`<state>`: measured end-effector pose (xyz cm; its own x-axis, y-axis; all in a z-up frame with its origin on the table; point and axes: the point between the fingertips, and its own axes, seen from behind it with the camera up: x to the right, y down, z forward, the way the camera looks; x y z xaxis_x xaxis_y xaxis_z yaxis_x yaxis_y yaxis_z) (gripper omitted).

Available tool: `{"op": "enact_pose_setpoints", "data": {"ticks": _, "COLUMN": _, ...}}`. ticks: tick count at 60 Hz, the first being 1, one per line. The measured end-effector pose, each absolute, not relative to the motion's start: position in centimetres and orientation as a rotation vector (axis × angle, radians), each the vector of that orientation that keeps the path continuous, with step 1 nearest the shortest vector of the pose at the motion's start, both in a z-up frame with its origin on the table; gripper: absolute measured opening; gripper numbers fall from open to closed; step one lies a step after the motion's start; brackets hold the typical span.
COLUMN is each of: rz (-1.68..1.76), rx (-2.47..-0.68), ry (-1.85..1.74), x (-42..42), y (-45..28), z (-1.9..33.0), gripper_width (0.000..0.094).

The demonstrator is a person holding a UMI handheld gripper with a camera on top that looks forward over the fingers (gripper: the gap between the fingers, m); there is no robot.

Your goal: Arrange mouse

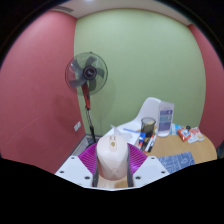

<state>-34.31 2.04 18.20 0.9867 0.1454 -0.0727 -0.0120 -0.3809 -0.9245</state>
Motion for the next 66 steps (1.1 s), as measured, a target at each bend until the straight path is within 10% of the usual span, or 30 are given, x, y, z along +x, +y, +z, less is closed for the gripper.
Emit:
{"op": "enact_pose_setpoints", "data": {"ticks": 11, "rz": 0.113, "rx": -1.882, "ry": 0.013, "x": -22.7, "y": 4.7, "z": 22.9, "gripper_width": 0.0379}}
{"op": "enact_pose_setpoints", "data": {"ticks": 27, "rz": -0.003, "rx": -2.168, "ry": 0.053, "x": -10.1, "y": 2.6, "z": 4.8, "gripper_width": 0.0381}}
{"op": "enact_pose_setpoints", "data": {"ticks": 38, "rz": 0.014, "rx": -2.251, "ry": 0.036, "x": -8.8, "y": 1.3, "z": -0.7, "gripper_width": 0.0500}}
{"op": "enact_pose_setpoints", "data": {"ticks": 42, "rz": 0.003, "rx": -2.242, "ry": 0.018, "x": -8.6, "y": 1.3, "z": -0.2, "gripper_width": 0.0564}}
{"op": "enact_pose_setpoints", "data": {"ticks": 47, "rz": 0.002, "rx": -2.254, "ry": -0.003, "x": -8.9, "y": 0.6, "z": 0.7, "gripper_width": 0.0855}}
{"op": "enact_pose_setpoints", "data": {"ticks": 66, "rz": -0.069, "rx": -2.178, "ry": 0.026, "x": -10.8, "y": -7.7, "z": 11.6, "gripper_width": 0.0841}}
